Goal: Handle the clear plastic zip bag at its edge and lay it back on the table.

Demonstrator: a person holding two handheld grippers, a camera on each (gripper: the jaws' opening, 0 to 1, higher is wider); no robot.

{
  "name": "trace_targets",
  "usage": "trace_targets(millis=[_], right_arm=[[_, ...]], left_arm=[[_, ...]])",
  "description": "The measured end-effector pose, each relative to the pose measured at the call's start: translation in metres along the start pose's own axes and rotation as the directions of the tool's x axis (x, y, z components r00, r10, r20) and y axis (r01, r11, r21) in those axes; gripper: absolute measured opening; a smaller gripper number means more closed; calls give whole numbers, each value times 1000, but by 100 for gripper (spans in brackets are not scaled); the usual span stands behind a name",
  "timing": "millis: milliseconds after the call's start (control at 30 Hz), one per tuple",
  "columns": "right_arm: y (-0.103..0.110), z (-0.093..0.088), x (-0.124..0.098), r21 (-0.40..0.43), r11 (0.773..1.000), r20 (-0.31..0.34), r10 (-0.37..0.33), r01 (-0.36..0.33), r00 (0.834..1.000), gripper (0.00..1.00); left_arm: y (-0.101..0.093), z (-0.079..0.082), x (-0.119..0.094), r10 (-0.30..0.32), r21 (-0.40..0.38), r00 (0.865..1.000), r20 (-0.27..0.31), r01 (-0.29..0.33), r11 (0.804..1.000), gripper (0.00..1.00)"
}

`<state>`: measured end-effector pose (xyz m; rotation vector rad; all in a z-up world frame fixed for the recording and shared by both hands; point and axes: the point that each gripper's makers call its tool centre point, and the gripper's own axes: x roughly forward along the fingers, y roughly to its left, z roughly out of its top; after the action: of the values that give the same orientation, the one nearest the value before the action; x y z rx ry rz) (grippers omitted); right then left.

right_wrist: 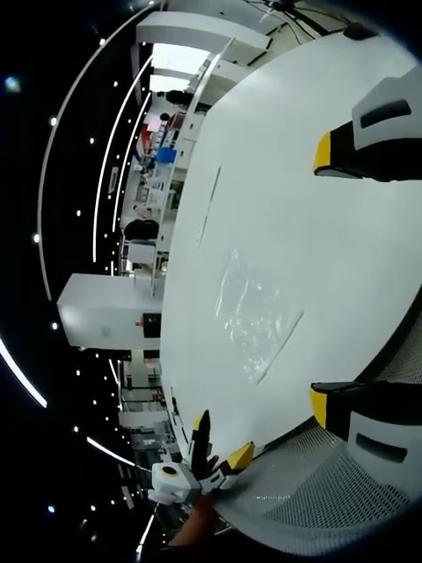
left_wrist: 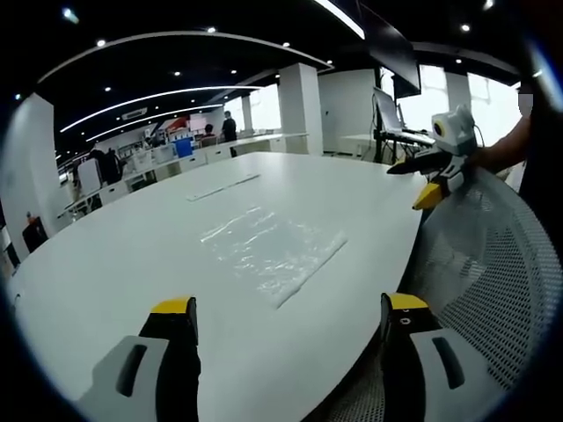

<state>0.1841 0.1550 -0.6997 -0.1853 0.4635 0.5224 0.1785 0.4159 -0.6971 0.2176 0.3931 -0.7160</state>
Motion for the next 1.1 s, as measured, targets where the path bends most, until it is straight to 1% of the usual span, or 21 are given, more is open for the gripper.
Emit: trace_targets(millis=[100,167,233,367,433,467,533,567,633,667,733,767,800,833,900,967,1000,1033,1067,1100], right_arm=[[0,0,0,-2,1000,-3,-2,2,1000,97],[-1,0,0,-1,1000,-3,-5,5,1000,97],[-2,0,0,0,1000,-2,-8,8,1000,97],[-5,-2,0,3,1000,-2,-12,12,1000,97],[-6,-2,0,2,1000,-1,-13,13,1000,97],[-6,-2,0,1,1000,-1,-14,14,1000,97],[-6,-2,0,4,1000,-2,-14,14,1000,96],[-7,-3,0,4,1000,-2,-15,15,1000,96],[-6,-2,0,3,1000,-2,-14,14,1000,96],[-6,-3,0,3,1000,-3,-15,15,1000,96],[-6,-2,0,6,1000,-4,-18,18,1000,95],[-6,-2,0,6,1000,-5,-20,20,1000,95],[-7,-2,0,5,1000,-6,-21,21,1000,95],[-7,-3,0,5,1000,-8,-23,23,1000,95],[-8,-4,-1,-5,1000,-13,-28,28,1000,94],[-9,-4,0,-11,999,-15,-31,31,999,93],[-10,-4,0,-11,999,-17,-32,32,999,93],[-10,-4,0,-12,999,-17,-33,33,999,93],[-10,-3,-1,-13,999,-17,-36,36,999,93],[-10,-4,-1,-13,999,-18,-37,37,999,93]], left_arm=[[-5,0,2,-18,46,1000,-14,19,999,83],[-10,-1,3,-44,81,999,-28,47,996,81],[-13,1,4,-57,103,998,-32,60,993,79],[-16,1,5,-82,122,996,-48,87,989,78],[-17,1,6,-94,154,994,-58,102,983,77],[-16,2,6,-101,178,993,-64,111,978,75],[-17,7,8,-123,208,991,-57,132,969,69],[-17,8,8,-125,211,991,-58,134,968,66],[-14,11,12,-134,239,988,-71,147,960,62],[-12,12,14,-139,262,987,-79,156,952,61],[-11,15,17,-155,294,984,-87,174,940,55],[-11,16,20,-169,329,981,-100,193,924,53],[-11,17,20,-172,336,980,-103,197,921,50],[-10,15,25,-184,363,975,-123,216,906,50],[-10,13,29,-199,376,970,-138,237,896,49],[-11,9,34,-220,409,962,-164,269,872,47],[-11,7,35,-226,415,958,-176,280,866,45],[-11,5,37,-231,431,954,-189,292,854,44],[-10,3,38,-233,449,953,-196,298,842,44],[-10,1,39,-235,454,950,-205,305,837,44]])
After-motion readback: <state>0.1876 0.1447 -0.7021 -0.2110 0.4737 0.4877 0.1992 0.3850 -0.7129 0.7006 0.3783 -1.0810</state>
